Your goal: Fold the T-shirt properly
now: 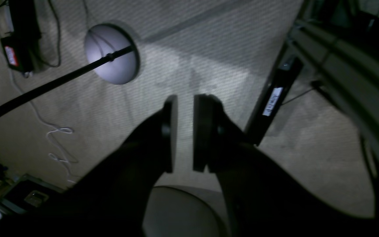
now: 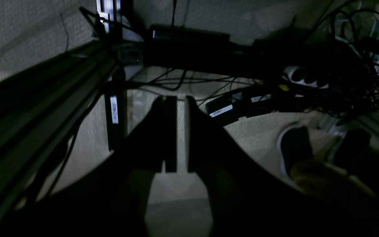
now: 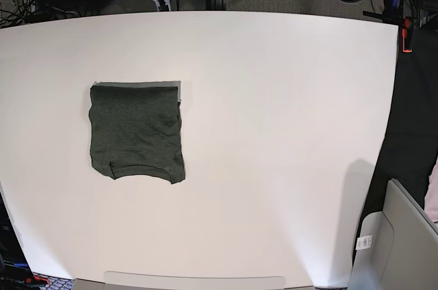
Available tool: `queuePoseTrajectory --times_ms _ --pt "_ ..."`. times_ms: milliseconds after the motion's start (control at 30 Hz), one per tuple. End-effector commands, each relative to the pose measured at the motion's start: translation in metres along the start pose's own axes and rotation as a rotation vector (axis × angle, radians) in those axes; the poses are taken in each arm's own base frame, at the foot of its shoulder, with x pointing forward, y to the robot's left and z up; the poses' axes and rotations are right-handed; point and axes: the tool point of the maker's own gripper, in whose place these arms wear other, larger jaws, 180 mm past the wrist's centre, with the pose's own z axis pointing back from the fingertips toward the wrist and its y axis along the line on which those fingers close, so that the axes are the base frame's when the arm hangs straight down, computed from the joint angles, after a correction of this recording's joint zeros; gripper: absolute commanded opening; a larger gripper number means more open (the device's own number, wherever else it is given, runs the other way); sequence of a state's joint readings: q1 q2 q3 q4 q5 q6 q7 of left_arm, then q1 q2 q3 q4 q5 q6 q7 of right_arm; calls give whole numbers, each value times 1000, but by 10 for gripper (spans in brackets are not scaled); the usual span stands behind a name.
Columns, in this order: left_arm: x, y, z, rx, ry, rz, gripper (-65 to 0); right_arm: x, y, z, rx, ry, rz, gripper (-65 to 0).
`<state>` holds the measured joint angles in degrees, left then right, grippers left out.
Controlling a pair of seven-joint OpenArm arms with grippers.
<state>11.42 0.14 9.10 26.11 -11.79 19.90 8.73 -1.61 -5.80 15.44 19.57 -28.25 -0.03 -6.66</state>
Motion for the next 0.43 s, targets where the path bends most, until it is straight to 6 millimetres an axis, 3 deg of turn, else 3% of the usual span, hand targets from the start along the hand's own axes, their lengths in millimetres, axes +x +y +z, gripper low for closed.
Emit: queuePoseTrajectory --times_ms 0,100,400 --pt "-2 5 0 14 -4 -2 -581 5 6 1 8 -17 5 -625" --pt "-4 -5 2 -1 0 4 -581 6 17 2 21 -32 21 -625" --pt "-6 -8 3 -6 9 5 -581 7 35 4 48 -38 28 -625"
